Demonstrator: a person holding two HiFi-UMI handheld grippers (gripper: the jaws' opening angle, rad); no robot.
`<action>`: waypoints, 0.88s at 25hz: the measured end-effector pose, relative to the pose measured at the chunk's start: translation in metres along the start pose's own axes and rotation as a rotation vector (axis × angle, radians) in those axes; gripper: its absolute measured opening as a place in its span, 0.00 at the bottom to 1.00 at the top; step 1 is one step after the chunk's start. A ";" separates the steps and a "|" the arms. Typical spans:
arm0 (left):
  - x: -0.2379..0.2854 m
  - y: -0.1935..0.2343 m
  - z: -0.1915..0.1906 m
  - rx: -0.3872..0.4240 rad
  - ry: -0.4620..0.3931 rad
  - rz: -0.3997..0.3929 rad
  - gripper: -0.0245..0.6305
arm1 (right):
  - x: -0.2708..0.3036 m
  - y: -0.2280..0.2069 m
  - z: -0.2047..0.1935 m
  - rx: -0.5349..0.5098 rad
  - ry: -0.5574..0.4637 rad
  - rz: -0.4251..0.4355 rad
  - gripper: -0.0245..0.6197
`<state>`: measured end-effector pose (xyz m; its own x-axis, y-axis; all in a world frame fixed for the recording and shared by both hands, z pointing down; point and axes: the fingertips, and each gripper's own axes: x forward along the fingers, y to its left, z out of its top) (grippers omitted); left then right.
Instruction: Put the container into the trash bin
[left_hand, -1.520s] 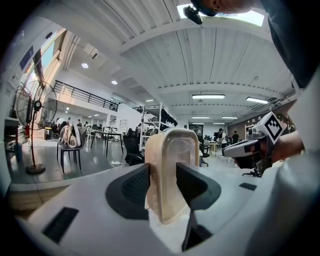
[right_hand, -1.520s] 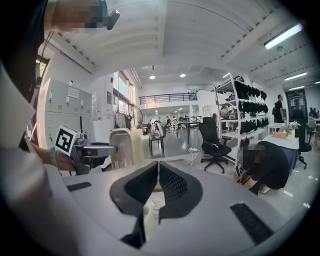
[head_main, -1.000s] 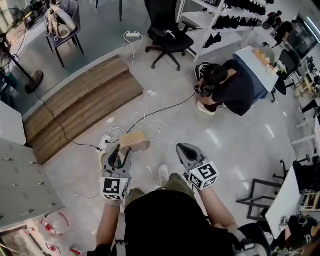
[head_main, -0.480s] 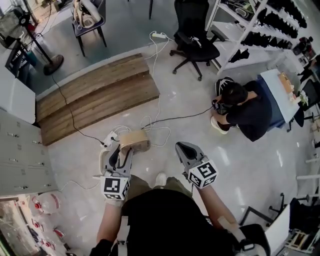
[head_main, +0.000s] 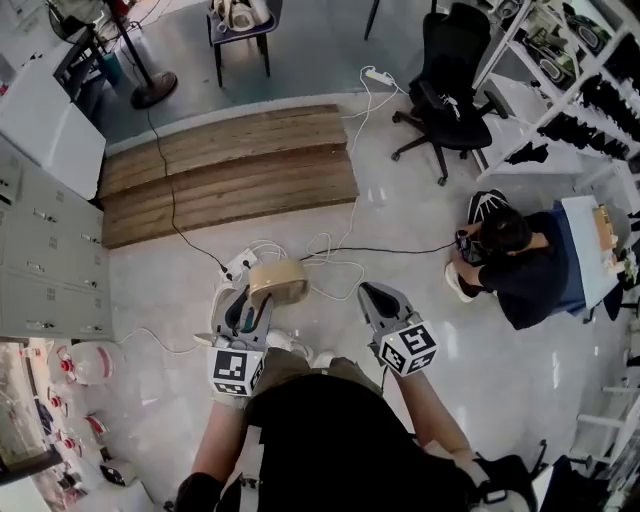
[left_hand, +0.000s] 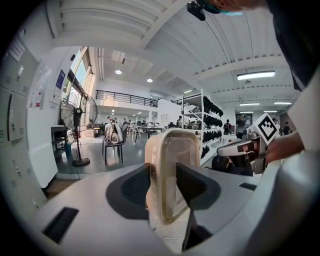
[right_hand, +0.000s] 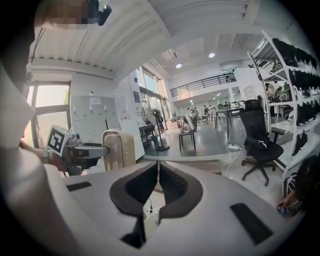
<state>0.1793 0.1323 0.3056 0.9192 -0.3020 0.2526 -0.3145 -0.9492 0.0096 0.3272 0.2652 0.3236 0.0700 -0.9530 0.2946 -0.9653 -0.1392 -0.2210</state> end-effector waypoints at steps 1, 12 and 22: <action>0.001 0.011 -0.001 -0.005 -0.002 0.015 0.29 | 0.011 0.002 0.002 -0.003 0.008 0.010 0.07; -0.006 0.143 -0.018 -0.093 -0.014 0.209 0.29 | 0.161 0.056 0.030 -0.090 0.092 0.209 0.07; -0.059 0.235 -0.078 -0.178 0.045 0.418 0.29 | 0.270 0.141 0.009 -0.171 0.187 0.436 0.07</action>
<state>0.0323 -0.0659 0.3680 0.6948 -0.6482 0.3116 -0.6958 -0.7154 0.0632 0.2124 -0.0139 0.3637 -0.3797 -0.8463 0.3736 -0.9233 0.3218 -0.2095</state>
